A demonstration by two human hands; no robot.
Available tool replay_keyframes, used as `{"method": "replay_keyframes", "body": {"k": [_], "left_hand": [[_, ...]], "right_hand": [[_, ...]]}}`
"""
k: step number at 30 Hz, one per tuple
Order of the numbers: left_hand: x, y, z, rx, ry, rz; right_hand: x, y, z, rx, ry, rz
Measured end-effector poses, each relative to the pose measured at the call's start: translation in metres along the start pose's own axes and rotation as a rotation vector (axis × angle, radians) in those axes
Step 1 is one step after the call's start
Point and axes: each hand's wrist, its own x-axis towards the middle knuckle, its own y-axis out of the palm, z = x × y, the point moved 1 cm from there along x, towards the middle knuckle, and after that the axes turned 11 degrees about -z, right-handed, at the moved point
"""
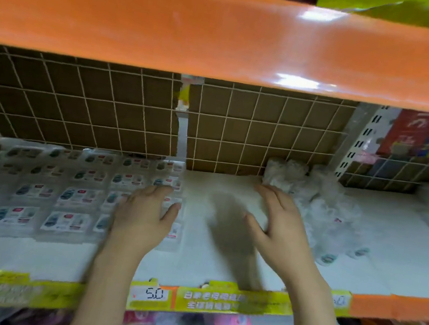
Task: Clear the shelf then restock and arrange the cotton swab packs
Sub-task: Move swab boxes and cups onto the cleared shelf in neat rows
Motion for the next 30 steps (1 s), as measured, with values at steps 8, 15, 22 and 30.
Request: {"method": "replay_keyframes", "body": {"k": [8, 15, 22, 30], "left_hand": [[-0.025, 0.054, -0.144, -0.099, 0.141, -0.039], [-0.054, 0.095, -0.240, -0.084, 0.207, -0.045], [-0.055, 0.100, -0.264, -0.092, 0.232, -0.024], [-0.029, 0.108, -0.265, -0.137, 0.232, -0.081]], "right_hand": [[-0.013, -0.089, -0.115, -0.016, 0.026, -0.041], [-0.044, -0.136, -0.206, -0.055, 0.135, -0.012], [-0.054, -0.133, -0.229, 0.000, 0.215, 0.046], [-0.038, -0.140, -0.241, -0.012, 0.241, 0.081]]}}
